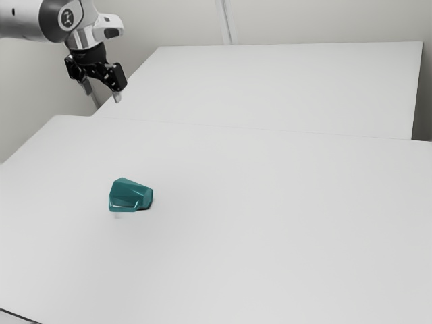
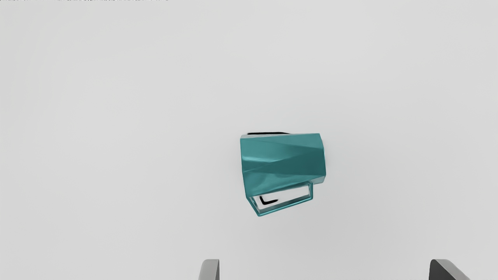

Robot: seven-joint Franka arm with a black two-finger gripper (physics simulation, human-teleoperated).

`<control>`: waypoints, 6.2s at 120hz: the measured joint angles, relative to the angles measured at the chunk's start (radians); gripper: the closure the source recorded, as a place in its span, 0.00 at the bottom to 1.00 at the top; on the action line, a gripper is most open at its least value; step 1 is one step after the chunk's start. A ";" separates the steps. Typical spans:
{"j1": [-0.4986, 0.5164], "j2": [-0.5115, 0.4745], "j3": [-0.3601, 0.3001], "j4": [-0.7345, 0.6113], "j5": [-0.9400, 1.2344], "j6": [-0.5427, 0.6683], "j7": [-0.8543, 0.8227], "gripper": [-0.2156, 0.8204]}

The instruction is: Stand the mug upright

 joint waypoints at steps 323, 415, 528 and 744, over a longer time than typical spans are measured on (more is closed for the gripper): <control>0.052 0.320 0.479 -0.491 -1.213 0.137 0.712 0.30; 0.052 0.322 0.481 -0.495 -1.233 0.131 0.745 0.88; -0.024 0.192 0.389 -0.467 -0.984 0.328 0.606 0.96; -0.060 0.281 0.130 -0.379 -0.145 0.604 -0.136 0.96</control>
